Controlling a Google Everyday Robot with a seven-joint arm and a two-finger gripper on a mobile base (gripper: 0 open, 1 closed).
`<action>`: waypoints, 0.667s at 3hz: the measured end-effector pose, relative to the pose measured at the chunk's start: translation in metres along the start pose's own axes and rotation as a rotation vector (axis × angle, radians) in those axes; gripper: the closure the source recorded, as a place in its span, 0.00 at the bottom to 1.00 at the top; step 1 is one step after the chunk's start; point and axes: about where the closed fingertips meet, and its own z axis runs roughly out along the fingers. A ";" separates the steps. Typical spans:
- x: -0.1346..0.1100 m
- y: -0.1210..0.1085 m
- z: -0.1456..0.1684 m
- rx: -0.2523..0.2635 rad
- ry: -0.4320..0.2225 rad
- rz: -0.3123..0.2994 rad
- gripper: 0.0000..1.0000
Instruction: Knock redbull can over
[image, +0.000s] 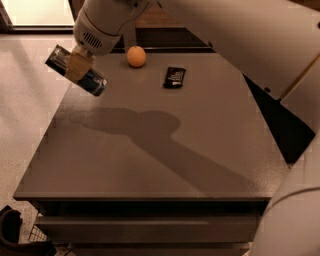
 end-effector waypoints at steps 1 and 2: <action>0.006 0.002 0.016 -0.021 0.081 -0.015 1.00; 0.017 0.016 0.055 -0.090 0.180 -0.022 1.00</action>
Offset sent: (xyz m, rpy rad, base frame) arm -0.0029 0.0311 -0.0781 -0.2302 0.1255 0.0619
